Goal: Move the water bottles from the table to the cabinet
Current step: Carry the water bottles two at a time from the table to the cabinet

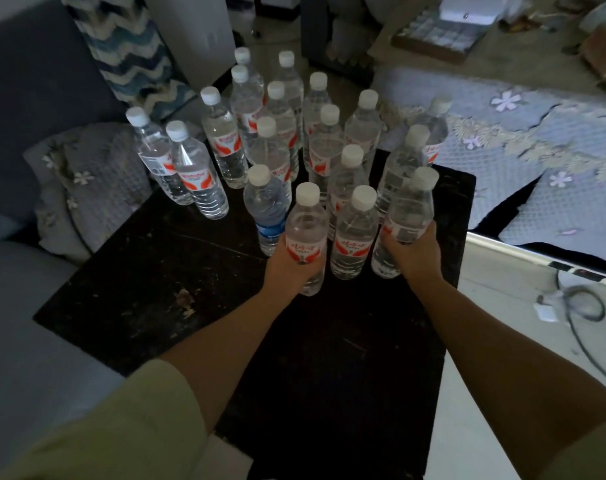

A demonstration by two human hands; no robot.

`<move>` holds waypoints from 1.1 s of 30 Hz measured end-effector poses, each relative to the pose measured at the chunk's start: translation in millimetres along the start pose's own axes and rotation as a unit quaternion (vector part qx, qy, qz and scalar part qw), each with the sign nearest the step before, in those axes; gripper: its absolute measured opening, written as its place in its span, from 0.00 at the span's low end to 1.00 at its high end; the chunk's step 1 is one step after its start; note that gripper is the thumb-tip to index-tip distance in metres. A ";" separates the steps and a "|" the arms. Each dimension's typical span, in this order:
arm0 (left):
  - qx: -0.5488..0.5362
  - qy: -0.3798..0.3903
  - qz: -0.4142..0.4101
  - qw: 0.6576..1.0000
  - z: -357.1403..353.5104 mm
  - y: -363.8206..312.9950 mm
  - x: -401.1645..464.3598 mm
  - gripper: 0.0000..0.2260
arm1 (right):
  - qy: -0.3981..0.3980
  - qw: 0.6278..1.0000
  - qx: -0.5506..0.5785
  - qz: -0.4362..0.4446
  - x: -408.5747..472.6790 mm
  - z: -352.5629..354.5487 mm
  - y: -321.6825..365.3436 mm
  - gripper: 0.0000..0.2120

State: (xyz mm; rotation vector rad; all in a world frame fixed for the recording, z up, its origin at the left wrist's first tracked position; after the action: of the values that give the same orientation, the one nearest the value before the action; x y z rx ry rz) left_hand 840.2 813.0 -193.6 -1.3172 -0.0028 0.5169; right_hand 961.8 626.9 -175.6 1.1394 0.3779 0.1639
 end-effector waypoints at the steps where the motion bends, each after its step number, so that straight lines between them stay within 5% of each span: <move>1: -0.003 0.003 0.005 1.000 0.4 0.1 -2.7 0.32 | 0.002 1.000 -0.005 -0.004 -3.5 2.3 0.0 0.34; 11: 0.000 0.068 -0.019 0.997 -13.5 -26.4 -35.1 0.36 | -0.003 0.999 -0.028 -0.030 -54.1 20.7 2.0 0.32; 19: 0.000 0.173 -0.056 0.983 -39.4 -57.7 -58.3 0.30 | -0.088 0.995 -0.022 -0.051 -103.6 49.1 11.3 0.30; 23: 0.040 0.258 -0.098 0.960 -49.7 -74.2 -72.9 0.21 | -0.160 0.984 -0.006 -0.084 -146.4 69.1 12.0 0.29; 33: 0.064 0.433 -0.112 0.892 -104.4 -98.5 -131.6 0.19 | -0.302 0.944 0.023 -0.134 -278.2 101.3 1.5 0.26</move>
State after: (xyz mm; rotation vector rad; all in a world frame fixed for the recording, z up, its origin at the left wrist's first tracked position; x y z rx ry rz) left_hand 789.0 654.1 -93.4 -1.3017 0.6043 -0.2964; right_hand 742.4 453.0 -79.1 1.1119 -0.0145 -0.4320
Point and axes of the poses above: each hand's wrist, its own x-axis towards the middle knuckle, its own z-axis out of the back of the hand, y = z × x, the point moved 1 cm from there along x, towards the middle knuckle, and after that the axes turned 14 degrees about y, right-handed, at the moved point
